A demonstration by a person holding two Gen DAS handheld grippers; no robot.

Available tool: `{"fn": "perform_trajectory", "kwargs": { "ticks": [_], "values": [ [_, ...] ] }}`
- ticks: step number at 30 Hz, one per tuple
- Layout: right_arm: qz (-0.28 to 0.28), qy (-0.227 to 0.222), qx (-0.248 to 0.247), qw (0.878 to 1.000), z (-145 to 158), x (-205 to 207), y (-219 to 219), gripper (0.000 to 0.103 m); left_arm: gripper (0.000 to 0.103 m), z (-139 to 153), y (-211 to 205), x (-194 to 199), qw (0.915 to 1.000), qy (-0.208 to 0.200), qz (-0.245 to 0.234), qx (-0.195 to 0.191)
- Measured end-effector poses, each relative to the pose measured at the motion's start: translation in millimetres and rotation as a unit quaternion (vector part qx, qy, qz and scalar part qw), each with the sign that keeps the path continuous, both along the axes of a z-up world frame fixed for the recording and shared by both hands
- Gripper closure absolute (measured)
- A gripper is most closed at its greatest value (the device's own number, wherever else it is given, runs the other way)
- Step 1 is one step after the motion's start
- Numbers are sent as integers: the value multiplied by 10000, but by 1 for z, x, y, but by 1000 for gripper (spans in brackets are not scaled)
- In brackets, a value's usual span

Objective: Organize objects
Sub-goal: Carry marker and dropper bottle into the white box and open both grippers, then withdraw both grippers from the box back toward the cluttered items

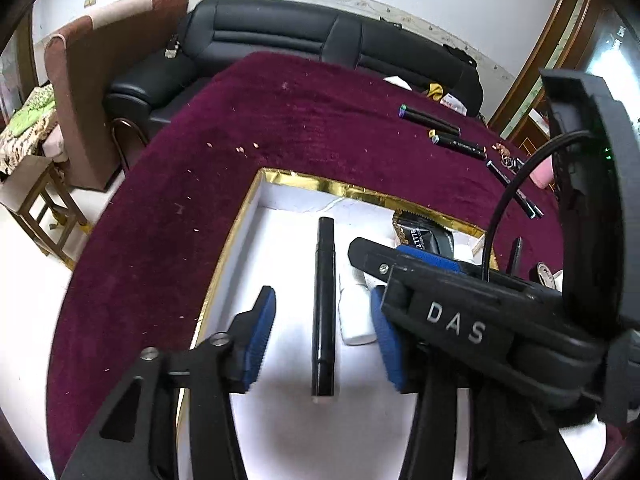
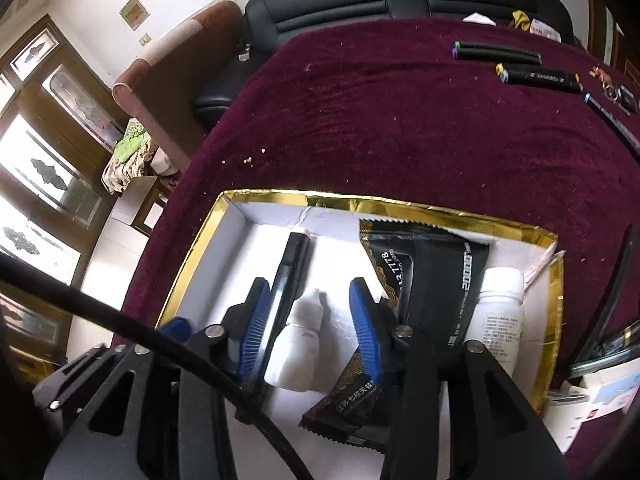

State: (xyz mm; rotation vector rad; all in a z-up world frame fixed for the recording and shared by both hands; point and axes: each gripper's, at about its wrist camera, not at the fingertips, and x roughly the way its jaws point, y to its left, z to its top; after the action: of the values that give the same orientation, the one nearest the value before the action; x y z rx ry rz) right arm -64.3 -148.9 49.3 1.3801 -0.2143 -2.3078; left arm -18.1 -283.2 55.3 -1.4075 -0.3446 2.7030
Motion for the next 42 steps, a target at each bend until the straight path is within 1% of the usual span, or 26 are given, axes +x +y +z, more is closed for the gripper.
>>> {"fn": "perform_trajectory", "kwargs": {
  "ticks": [2, 6, 12, 15, 18, 20, 23, 27, 32, 36, 42],
  "values": [
    [-14, 35, -66, 10000, 4, 3, 5, 62, 50, 9, 1, 6, 9999, 105, 7, -81],
    [-65, 78, -193, 9998, 11, 9, 15, 53, 49, 25, 6, 21, 9997, 202, 28, -156],
    [-55, 183, -325, 9993, 20, 22, 27, 53, 44, 44, 8, 46, 9990, 381, 115, -209],
    [-34, 248, -455, 9986, 26, 32, 34, 53, 44, 57, 5, 59, 9983, 528, 181, -147],
    [-47, 416, -574, 9975, 37, 45, 46, 53, 43, 69, 4, 71, 9973, 697, 221, -107],
    [-34, 546, -645, 9964, 45, 55, 56, 53, 39, 76, 6, 77, 9966, 788, 219, -80],
    [-37, 768, -657, 9949, 58, 73, 77, 53, 39, 81, 15, 84, 9959, 888, 136, -61],
    [-60, 905, -575, 9942, 62, 91, 105, 53, 39, 84, 39, 89, 9957, 918, -113, -12],
    [-247, 947, -461, 9941, 55, 109, 144, 53, 39, 90, 71, 100, 9945, 960, -406, 18],
    [-452, 1013, -378, 9931, 50, 119, 174, 53, 39, 93, 95, 109, 9933, 947, -662, -77],
    [-784, 990, -346, 9914, 40, 128, 218, 54, 39, 91, 129, 112, 9915, 859, -966, -112]
  ]
}}
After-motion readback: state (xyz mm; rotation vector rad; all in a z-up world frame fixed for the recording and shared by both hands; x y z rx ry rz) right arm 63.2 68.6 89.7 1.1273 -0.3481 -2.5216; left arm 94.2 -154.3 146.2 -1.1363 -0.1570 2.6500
